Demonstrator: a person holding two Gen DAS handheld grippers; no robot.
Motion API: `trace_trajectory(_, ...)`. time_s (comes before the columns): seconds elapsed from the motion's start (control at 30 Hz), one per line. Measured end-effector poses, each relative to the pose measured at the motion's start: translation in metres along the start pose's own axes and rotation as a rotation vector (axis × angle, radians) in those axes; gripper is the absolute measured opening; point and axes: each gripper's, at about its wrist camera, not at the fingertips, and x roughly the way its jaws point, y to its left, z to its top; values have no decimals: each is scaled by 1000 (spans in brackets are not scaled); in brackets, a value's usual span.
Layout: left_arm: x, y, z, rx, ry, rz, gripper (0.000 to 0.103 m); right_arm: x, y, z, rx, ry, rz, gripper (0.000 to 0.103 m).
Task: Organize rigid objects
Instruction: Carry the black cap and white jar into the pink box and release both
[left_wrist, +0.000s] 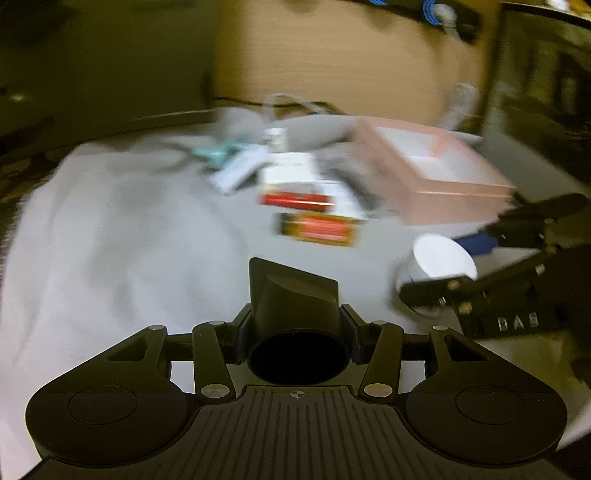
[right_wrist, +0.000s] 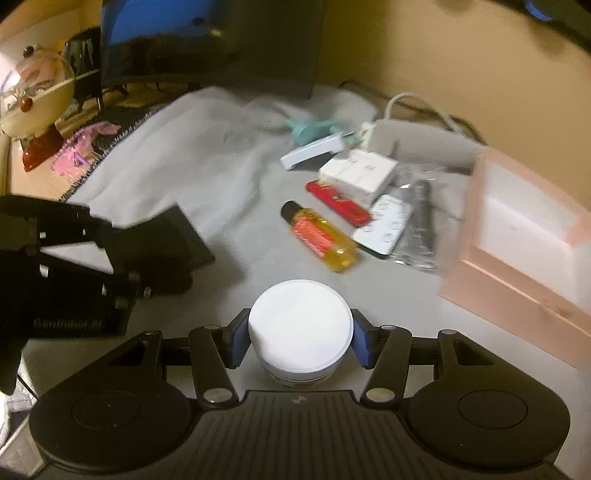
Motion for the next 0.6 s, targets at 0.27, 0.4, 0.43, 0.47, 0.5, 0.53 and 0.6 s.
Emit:
trace_trajectory(0.27,22,-71,63,114,-80,-197,53,-85,-57,-49,147,-69,-244,55)
trace_trajectory(0.4,47,-103,135,159,-181,-246,53,-112,-82,-67,255,-92,-355,55)
trace_trajectory(0.43,55,-111,153,178,-205,-256,53,-117,-88,-70,284,-94,-378,55)
trace_trajectory(0.47,67,-119,171,200,-218,-259,53,-120,-92,-73,307,-94,-396,55)
trace_trajectory(0.5,82,-127,188,212,-216,-251,54,-123,-95,-76,330,-93,-416,55)
trace_trajectory(0.53,104,-134,203,211,-194,-235,54,-126,-97,-79,347,-92,-430,55)
trace_trajectory(0.6,151,-141,221,171,-95,-205,53,-130,-99,-85,370,-82,-458,55)
